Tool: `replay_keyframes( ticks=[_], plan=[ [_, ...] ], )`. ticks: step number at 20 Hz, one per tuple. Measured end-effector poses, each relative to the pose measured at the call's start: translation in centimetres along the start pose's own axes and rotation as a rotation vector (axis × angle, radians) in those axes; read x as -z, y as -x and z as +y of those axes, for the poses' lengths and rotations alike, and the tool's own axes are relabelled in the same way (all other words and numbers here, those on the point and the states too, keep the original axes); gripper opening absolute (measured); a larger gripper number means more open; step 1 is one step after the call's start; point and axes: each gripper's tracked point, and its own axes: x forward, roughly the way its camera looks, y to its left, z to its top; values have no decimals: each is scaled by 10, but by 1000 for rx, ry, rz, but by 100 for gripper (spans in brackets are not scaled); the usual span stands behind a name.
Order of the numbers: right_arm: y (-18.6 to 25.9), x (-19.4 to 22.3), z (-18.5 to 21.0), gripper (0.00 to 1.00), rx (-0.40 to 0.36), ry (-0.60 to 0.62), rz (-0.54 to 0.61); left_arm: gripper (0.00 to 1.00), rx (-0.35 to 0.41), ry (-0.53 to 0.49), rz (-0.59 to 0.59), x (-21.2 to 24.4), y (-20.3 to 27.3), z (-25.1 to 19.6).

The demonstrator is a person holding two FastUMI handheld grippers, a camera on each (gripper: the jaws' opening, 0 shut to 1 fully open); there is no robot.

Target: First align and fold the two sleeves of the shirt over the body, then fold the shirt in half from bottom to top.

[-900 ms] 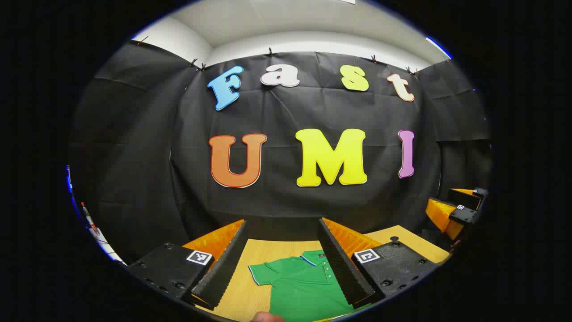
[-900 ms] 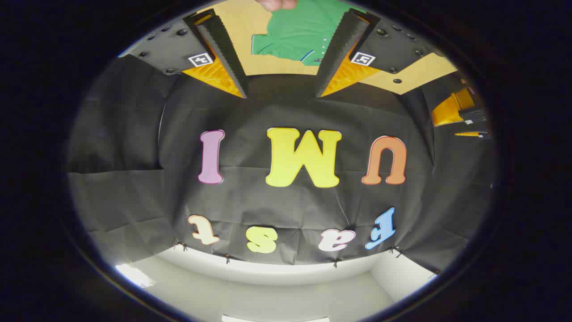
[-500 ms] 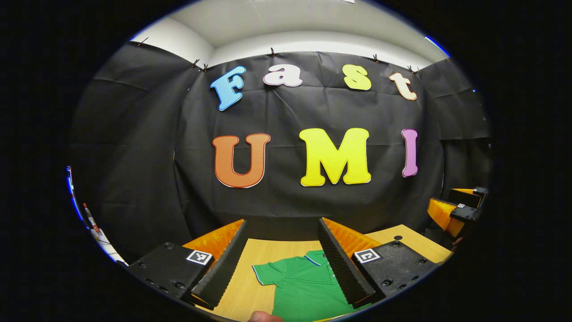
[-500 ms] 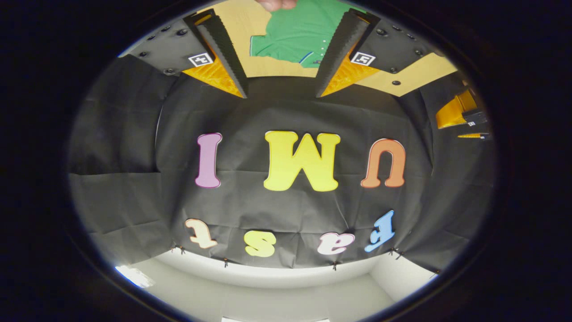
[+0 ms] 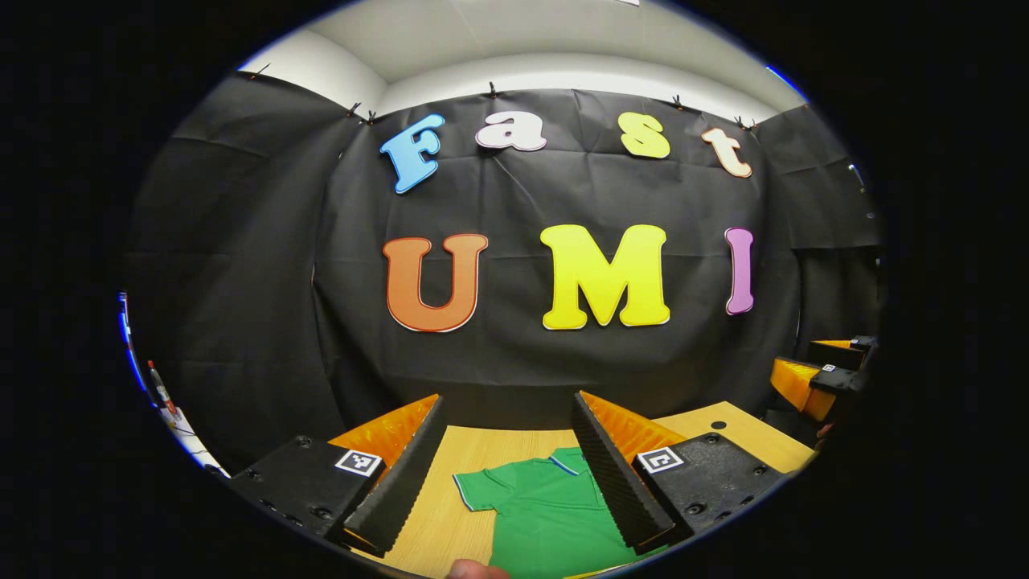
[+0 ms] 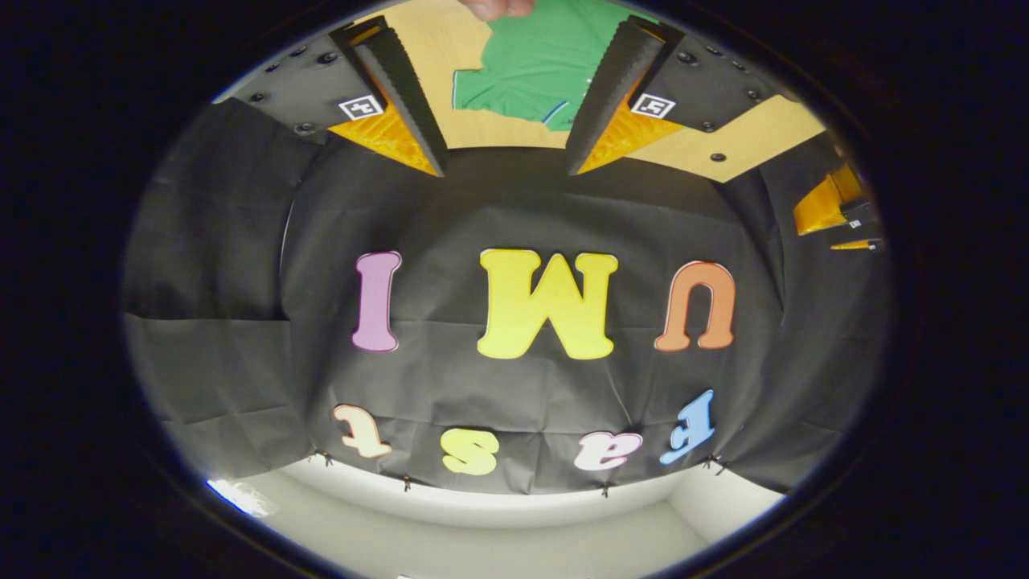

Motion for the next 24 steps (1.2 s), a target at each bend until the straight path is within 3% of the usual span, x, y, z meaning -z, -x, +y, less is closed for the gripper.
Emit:
replay_keyframes(
  ticks=[11, 18, 24],
  plan=[
    [-17, 22, -10, 95, -17, 32, 70, 99, 32, -10, 24, 10, -15, -17],
    [-55, 76, -40, 95, -45, 49, 287, 99, 58, -5, 61, 23, -28, -38],
    [-117, 140, -65, 95, -83, 18, 632, 99, 66, 7, 98, 34, -42, -55]
  ],
)
